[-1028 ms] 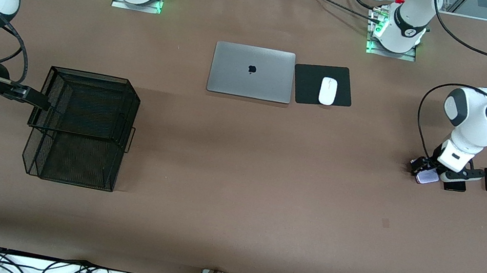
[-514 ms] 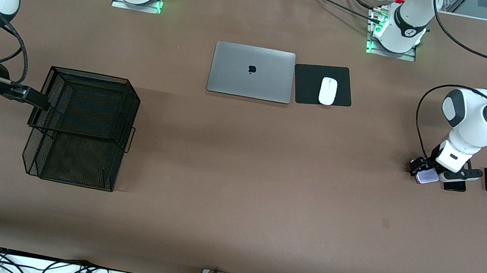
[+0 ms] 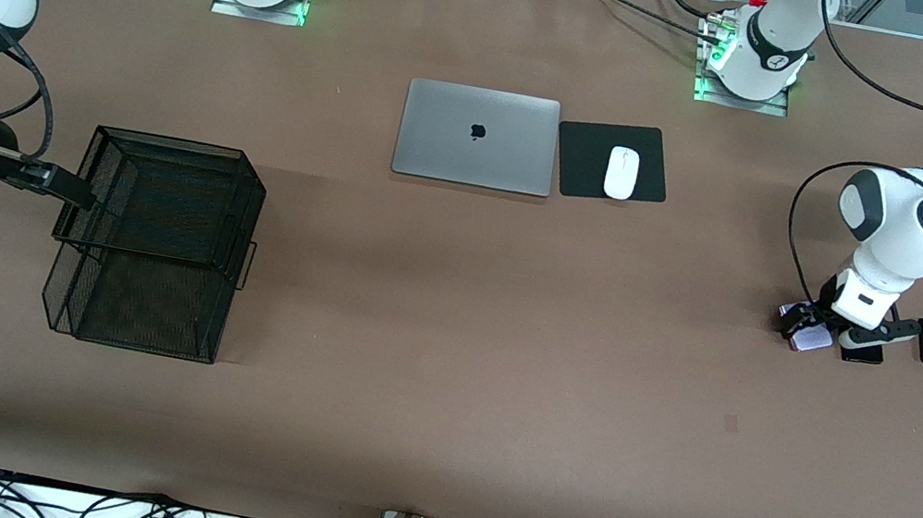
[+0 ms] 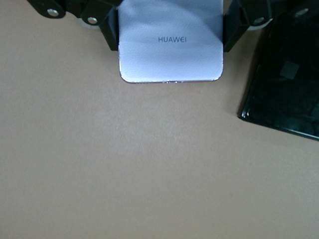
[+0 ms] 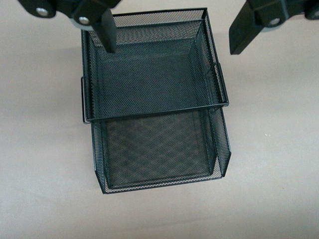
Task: Place phones with both arms
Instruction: 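Carry the white phone to the table middle and release it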
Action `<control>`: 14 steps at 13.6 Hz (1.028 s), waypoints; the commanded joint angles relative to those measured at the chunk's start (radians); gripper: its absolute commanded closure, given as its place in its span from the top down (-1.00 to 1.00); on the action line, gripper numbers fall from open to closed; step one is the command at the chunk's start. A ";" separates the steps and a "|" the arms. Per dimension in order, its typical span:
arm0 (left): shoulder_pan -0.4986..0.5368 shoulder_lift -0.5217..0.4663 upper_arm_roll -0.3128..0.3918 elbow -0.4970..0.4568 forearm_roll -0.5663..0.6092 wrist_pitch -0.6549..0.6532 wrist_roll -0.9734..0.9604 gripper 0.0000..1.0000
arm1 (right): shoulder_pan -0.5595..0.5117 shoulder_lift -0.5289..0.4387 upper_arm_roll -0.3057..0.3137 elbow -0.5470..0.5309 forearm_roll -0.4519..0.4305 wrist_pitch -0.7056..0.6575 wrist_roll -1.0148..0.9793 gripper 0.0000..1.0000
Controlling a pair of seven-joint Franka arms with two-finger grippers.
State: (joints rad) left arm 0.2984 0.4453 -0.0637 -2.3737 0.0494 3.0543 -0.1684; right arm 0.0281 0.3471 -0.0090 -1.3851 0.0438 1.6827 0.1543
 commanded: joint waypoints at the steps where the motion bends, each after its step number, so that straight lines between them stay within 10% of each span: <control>1: -0.010 0.007 -0.010 0.109 0.017 -0.128 -0.033 -1.00 | -0.008 -0.016 0.004 -0.022 0.021 0.012 -0.007 1.00; 7: -0.181 -0.001 -0.015 0.431 0.018 -0.625 -0.054 -1.00 | -0.010 -0.010 0.003 -0.020 0.045 0.020 -0.007 1.00; 14: -0.546 0.163 -0.013 0.640 0.006 -0.678 -0.294 -1.00 | -0.010 -0.011 0.001 -0.020 0.030 0.019 -0.010 1.00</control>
State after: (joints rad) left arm -0.1605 0.5360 -0.0951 -1.8407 0.0491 2.4028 -0.3690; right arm 0.0272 0.3494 -0.0104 -1.3870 0.0708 1.6893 0.1538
